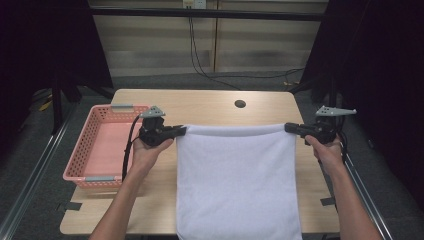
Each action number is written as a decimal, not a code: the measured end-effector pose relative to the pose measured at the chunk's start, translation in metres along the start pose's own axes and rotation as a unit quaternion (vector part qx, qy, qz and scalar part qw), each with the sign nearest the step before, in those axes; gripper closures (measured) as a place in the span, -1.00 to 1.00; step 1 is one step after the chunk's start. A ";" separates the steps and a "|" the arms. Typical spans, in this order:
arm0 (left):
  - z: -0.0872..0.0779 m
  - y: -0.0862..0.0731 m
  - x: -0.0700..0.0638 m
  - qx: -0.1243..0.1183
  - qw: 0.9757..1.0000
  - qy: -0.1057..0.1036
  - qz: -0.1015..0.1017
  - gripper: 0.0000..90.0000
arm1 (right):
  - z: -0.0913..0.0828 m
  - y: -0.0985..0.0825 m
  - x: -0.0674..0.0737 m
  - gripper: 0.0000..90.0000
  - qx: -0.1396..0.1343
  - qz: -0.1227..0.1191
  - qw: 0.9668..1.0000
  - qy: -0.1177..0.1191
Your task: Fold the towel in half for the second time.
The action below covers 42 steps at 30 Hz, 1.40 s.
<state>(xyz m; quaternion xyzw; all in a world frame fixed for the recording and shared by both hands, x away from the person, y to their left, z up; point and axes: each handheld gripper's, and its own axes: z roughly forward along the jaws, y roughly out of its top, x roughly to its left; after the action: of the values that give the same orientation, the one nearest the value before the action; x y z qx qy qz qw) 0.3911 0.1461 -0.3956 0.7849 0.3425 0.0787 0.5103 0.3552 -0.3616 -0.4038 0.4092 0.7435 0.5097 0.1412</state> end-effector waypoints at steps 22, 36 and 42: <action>0.015 0.032 0.015 -0.039 0.999 0.023 0.006 0.86 | 0.014 0.048 -0.020 0.90 -0.028 0.015 0.999 -0.022; -0.022 -0.023 -0.030 -0.039 0.998 -0.027 0.036 0.85 | -0.033 -0.008 0.025 0.90 -0.026 -0.010 0.999 0.028; -0.027 -0.058 -0.045 -0.014 0.999 -0.036 0.027 0.85 | -0.044 -0.038 0.040 0.90 -0.001 -0.013 0.999 0.030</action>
<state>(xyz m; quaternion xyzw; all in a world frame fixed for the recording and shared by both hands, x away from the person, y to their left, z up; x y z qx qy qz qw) 0.3181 0.1530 -0.4228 0.7893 0.3011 0.0690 0.5306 0.2847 -0.3651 -0.4095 0.3836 0.7525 0.5204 0.1258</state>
